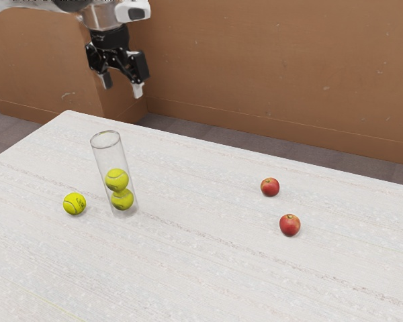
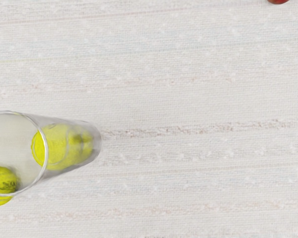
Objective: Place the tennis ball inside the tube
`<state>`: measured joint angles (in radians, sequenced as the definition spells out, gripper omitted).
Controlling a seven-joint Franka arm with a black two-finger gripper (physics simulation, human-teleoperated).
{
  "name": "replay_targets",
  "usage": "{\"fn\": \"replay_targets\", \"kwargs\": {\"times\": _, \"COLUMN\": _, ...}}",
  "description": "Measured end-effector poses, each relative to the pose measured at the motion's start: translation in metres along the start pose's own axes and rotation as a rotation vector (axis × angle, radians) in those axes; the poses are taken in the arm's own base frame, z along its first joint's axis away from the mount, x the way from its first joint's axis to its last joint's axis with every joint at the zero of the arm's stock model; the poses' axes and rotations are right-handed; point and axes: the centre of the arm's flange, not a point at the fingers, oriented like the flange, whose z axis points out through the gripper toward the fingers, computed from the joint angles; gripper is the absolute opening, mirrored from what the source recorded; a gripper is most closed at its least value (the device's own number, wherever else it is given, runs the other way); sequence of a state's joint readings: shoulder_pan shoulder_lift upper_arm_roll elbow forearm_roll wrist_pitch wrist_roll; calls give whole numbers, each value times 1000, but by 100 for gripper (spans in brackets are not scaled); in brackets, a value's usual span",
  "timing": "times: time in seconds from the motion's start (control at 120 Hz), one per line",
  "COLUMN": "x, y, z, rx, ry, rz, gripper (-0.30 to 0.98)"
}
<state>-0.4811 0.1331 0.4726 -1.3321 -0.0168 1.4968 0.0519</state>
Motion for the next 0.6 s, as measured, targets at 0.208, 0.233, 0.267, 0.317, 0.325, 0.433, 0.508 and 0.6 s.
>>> {"fn": "replay_targets", "kwargs": {"times": 0.208, "x": -51, "y": -22, "z": 31, "rx": -51, "ry": -91, "rz": 23, "gripper": 66}}
{"fn": "replay_targets", "kwargs": {"times": 0.233, "x": -62, "y": -33, "z": 42, "rx": -57, "ry": -110, "rz": 14, "gripper": 66}}
{"fn": "replay_targets", "kwargs": {"times": 0.267, "x": -78, "y": -55, "z": 60, "rx": -64, "ry": -136, "rz": -18, "gripper": 66}}
{"fn": "replay_targets", "kwargs": {"times": 0.317, "x": -101, "y": -92, "z": 95, "rx": -70, "ry": -175, "rz": -78, "gripper": 66}}
{"fn": "replay_targets", "kwargs": {"times": 0.325, "x": -104, "y": -97, "z": 101, "rx": -71, "ry": -180, "rz": -85, "gripper": 66}}
{"fn": "replay_targets", "kwargs": {"times": 0.433, "x": -134, "y": -134, "z": 172, "rx": -86, "ry": -234, "rz": -137, "gripper": 66}}
{"fn": "replay_targets", "kwargs": {"times": 0.508, "x": -148, "y": -150, "z": 213, "rx": -89, "ry": -229, "rz": -149, "gripper": 66}}
{"fn": "replay_targets", "kwargs": {"times": 0.6, "x": -158, "y": -168, "z": 247, "rx": -83, "ry": -191, "rz": -167, "gripper": 66}}
